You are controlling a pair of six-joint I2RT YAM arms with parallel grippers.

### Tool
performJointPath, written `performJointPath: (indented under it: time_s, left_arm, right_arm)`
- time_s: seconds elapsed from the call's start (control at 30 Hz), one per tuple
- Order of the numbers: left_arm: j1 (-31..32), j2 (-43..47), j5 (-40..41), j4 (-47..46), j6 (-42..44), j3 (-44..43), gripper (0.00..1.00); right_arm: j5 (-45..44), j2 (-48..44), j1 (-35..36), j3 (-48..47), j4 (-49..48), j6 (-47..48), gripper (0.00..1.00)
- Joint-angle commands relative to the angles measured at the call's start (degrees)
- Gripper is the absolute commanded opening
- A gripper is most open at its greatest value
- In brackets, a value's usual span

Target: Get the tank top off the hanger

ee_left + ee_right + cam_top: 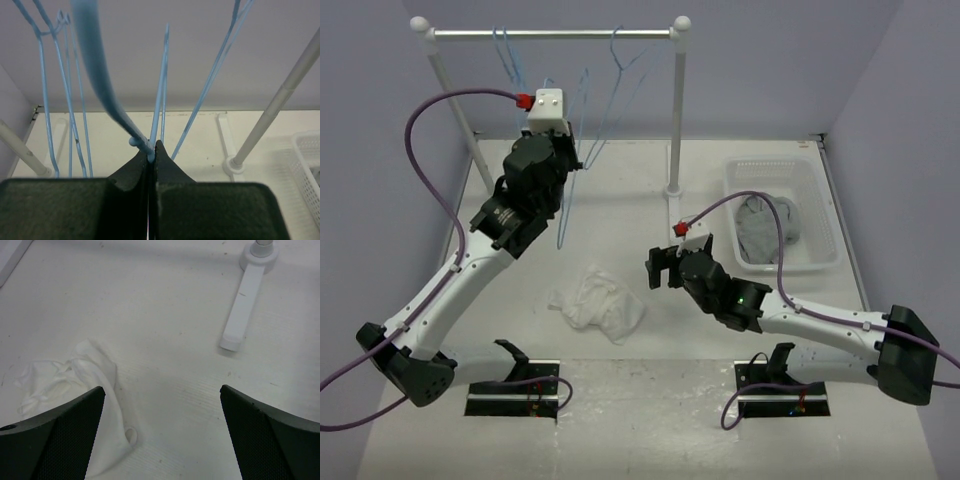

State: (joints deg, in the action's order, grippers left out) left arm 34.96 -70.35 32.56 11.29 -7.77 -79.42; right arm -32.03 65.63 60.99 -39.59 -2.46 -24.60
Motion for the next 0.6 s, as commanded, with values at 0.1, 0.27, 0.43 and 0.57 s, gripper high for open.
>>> performJointPath:
  time_s: [0.1,0.27,0.43,0.57]
  left_arm:
    - [-0.7,-3.4,4.2,-3.6,7.5,-11.1,0.0]
    - [-3.2,-8.9,0.5,-2.2,11.2,-17.4,0.0]
    - [-6.0,-13.9,-1.8,-1.1,11.5,-22.3,0.0]
    - [-8.8,-17.8,-5.4,-1.9,11.7,-26.0,0.0]
  right_arm:
    - [-4.7,-4.0,-0.1,2.9,2.0,-4.1,0.99]
    - [-7.3,-6.0,-0.2,3.4,2.3,-3.4,0.99]
    - [-9.1,-9.2,-0.2,4.0,3.9,-2.6,0.99]
    - [-9.4,-11.7,-0.2,4.6,4.3,-2.3,0.99]
